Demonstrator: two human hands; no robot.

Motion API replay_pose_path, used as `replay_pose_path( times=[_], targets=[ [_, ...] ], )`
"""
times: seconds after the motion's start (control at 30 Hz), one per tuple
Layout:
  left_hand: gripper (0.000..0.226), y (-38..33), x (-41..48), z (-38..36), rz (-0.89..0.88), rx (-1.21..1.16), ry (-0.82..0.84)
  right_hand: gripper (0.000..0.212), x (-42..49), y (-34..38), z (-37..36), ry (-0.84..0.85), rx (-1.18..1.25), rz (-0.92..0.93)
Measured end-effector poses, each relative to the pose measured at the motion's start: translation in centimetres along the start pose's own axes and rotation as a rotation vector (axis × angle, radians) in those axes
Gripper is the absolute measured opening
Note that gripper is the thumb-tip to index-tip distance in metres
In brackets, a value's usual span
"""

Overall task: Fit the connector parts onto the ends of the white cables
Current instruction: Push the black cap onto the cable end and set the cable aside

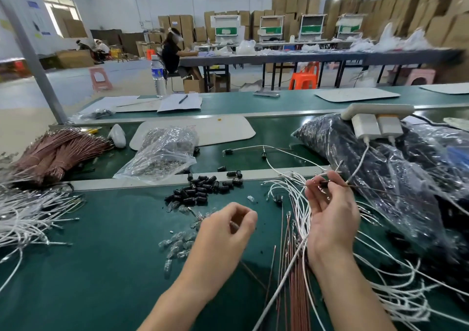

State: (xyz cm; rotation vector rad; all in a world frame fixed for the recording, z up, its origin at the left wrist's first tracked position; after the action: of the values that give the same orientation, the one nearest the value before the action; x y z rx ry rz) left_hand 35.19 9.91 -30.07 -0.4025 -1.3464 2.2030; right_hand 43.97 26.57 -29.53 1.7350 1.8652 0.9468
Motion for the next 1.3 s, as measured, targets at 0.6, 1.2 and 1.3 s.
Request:
replay_pose_path(
  times=[0.6, 1.2, 1.3],
  targets=[
    [0.032, -5.7, 8.3, -10.3, 0.299, 0.417, 0.213, 0.025, 0.8, -1.2, 0.8, -0.11, -0.136, 0.146],
    [0.021, -2.6, 5.8, 15.5, 0.276, -0.521, -0.404, 0.027, -2.0, -1.5, -1.2, 0.252, -0.276, 0.111],
    [0.022, 4.1, 4.1, 16.7, 0.542, -0.516, -0.459, 0.027, -2.3, -1.9, -1.5, 0.29, -0.228, 0.002]
  ],
)
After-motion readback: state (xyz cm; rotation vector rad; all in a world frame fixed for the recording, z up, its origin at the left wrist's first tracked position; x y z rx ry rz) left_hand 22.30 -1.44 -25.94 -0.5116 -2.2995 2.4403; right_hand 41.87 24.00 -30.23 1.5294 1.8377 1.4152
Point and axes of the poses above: each hand's wrist, its own x-axis towards the middle knuckle, its own z-axis out of the back of the hand, y = z × x, the point moved 3 cm from there along x, towards the middle knuckle, and after that the axes turned 15 degrees about z, right-handed, at the moved point
